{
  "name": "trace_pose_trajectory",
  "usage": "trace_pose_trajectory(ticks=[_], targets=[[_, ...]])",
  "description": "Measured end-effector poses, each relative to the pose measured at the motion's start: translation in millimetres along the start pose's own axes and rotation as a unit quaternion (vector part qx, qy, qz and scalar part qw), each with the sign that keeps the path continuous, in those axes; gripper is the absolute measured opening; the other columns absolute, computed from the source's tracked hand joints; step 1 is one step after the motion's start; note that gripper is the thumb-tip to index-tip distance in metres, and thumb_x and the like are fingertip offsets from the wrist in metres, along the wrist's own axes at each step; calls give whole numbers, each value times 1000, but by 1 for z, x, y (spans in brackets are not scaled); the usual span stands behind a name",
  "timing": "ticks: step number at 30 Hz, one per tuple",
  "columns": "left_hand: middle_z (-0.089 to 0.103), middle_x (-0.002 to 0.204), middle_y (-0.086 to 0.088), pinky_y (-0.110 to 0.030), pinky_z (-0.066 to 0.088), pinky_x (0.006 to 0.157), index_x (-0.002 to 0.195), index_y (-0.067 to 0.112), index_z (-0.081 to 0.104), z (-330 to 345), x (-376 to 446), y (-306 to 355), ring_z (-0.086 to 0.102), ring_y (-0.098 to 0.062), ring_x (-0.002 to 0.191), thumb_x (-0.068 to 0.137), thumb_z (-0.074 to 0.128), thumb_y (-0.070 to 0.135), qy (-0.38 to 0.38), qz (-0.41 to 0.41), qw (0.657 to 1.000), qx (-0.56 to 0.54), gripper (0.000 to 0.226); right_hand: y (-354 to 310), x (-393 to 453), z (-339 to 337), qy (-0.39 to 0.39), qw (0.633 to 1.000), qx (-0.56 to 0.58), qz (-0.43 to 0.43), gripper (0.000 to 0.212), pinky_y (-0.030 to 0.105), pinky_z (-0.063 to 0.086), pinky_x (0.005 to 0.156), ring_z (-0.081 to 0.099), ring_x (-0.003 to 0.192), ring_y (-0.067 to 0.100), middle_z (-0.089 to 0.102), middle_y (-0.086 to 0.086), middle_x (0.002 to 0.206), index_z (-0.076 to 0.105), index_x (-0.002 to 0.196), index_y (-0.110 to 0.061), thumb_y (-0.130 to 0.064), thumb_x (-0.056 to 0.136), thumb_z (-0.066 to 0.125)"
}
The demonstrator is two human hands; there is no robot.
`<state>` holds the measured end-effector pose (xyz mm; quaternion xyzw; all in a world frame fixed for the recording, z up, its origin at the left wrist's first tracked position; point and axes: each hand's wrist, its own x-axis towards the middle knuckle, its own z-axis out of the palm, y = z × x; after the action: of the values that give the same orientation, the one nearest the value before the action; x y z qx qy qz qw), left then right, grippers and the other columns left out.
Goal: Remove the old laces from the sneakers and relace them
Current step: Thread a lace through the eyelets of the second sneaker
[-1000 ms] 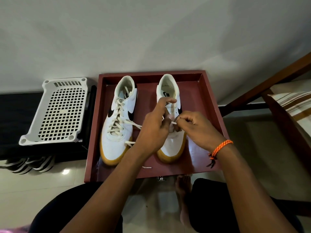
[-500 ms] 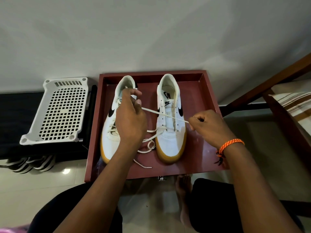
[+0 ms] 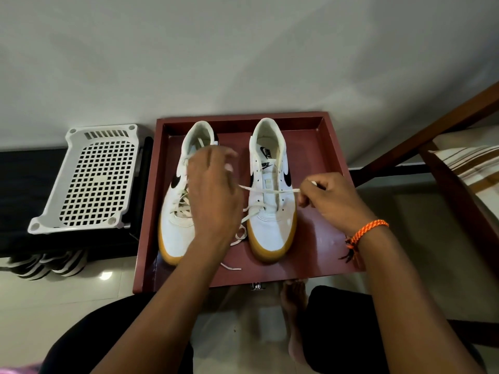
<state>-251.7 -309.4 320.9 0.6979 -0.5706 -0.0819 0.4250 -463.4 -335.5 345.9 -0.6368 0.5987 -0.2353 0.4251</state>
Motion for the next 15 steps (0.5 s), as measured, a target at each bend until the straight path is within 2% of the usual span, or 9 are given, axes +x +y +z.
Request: trace_pose_trajectory(ticks=[2,3,5,8,12,15], targets=[[68,119,1,-42,52,99,125,12,65,6,-7,10,64,-19,118,109,44,5,-115,67,979,-152,27,-10,-2,5,-51,997,54,-36,31,35,52,72,60,71,17,68,21,76,68,74,5,-3,99,54],[71,115,1,-41,55,96,127,10,64,8,-11,17,68,-19,112,113,42,8,-168,68,960,-215,27,-11,-2,8,-68,994,78,-45,30,34,52,72,59,72,19,67,23,76,67,78,9,-3,102,53],[72,100,2,-34,58,87,130,9,64,14,-17,23,72,-17,95,115,41,8,-223,38,933,-279,28,-12,-1,13,-84,990,100,-53,31,34,48,67,54,69,20,61,17,71,64,81,10,-5,106,53],[74,92,2,-38,59,80,124,13,69,21,-19,19,71,-18,85,112,47,7,-235,-12,932,-274,26,-8,-1,19,-80,992,73,-57,34,36,38,61,41,63,22,47,9,66,64,78,-2,-18,107,57],[71,83,15,-24,50,69,99,20,78,23,-10,7,65,-4,73,103,66,24,-205,-62,950,-227,14,-3,1,17,-63,997,33,-38,40,37,36,61,39,60,18,42,1,63,55,71,-14,-30,108,57],[63,87,2,-43,54,72,95,31,81,22,-5,-3,62,-12,79,96,74,43,-184,-74,965,-174,14,2,2,6,-50,998,29,-39,41,30,36,58,37,58,12,42,-2,60,56,71,-9,-26,109,56]])
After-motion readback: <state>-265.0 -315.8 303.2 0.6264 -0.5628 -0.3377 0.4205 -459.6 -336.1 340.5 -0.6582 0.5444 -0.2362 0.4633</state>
